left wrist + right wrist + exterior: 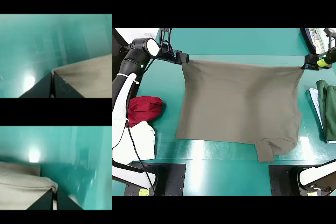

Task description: Fold the shirts.

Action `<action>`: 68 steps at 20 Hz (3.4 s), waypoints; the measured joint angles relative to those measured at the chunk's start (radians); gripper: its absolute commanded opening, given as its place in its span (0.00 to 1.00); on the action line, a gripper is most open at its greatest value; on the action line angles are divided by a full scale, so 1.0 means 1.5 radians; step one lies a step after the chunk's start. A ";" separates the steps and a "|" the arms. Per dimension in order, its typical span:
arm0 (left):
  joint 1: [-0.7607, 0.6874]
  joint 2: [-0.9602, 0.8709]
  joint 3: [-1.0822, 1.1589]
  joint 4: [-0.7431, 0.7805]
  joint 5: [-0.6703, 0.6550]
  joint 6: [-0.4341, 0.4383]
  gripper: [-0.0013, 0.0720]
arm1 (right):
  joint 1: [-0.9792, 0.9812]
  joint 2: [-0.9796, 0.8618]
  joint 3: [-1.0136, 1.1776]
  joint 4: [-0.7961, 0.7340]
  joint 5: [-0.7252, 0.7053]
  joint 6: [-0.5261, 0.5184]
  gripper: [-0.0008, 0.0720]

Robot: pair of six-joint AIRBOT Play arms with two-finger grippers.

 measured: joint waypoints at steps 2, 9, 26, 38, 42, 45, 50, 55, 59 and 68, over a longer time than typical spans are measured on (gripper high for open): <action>0.002 -0.003 0.017 0.003 -0.004 0.022 0.05 | 0.000 0.001 0.007 -0.002 -0.003 0.000 0.04; 0.004 -0.005 -0.004 0.008 -0.194 0.074 0.05 | -0.002 0.122 -0.199 -0.011 0.017 -0.020 0.04; 0.005 -0.006 -0.115 0.012 -0.282 0.081 0.64 | -0.002 0.202 -0.504 -0.020 -0.035 -0.028 0.05; 0.090 0.088 -0.159 -0.015 -0.345 0.021 0.82 | -0.052 0.343 -0.533 -0.015 0.079 -0.025 0.38; 0.136 0.173 -0.301 -0.075 -0.355 0.019 0.82 | -0.081 0.439 -0.623 -0.015 0.090 -0.025 0.38; 0.148 0.236 -0.434 -0.127 -0.341 0.032 0.82 | -0.089 0.488 -0.684 -0.011 0.092 -0.025 0.38; 0.154 0.284 -0.599 -0.201 -0.314 0.061 0.82 | -0.093 0.531 -0.742 0.025 0.092 -0.025 0.38; 0.156 0.297 -0.676 -0.250 -0.303 0.076 0.66 | -0.094 0.542 -0.755 0.038 0.094 -0.025 0.38; 0.156 0.294 -0.696 -0.266 -0.268 0.082 0.05 | -0.094 0.544 -0.773 0.038 0.120 -0.025 0.38; 0.155 0.296 -0.619 -0.287 -0.260 0.087 0.05 | -0.094 0.544 -0.945 0.033 0.154 0.002 0.63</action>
